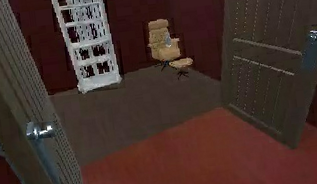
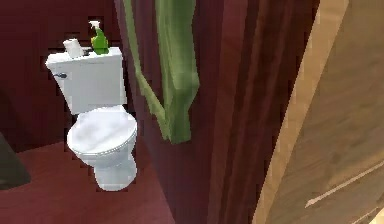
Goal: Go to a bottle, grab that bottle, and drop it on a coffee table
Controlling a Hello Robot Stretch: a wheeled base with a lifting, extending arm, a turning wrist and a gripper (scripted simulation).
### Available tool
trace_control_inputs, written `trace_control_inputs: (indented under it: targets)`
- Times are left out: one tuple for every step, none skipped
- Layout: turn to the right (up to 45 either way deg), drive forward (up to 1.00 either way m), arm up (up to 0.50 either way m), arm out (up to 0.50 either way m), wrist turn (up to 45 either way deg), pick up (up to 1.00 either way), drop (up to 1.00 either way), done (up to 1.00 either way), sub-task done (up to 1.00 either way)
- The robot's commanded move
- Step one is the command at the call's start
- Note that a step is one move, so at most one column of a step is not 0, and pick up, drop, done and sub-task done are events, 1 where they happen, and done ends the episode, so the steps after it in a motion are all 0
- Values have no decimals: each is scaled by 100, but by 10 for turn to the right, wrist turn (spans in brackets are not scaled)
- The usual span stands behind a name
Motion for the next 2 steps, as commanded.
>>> trace_control_inputs:
  targets:
    - [0,80,0,0,0,0,0,0,0]
    - [0,100,0,0,0,0,0,0,0]
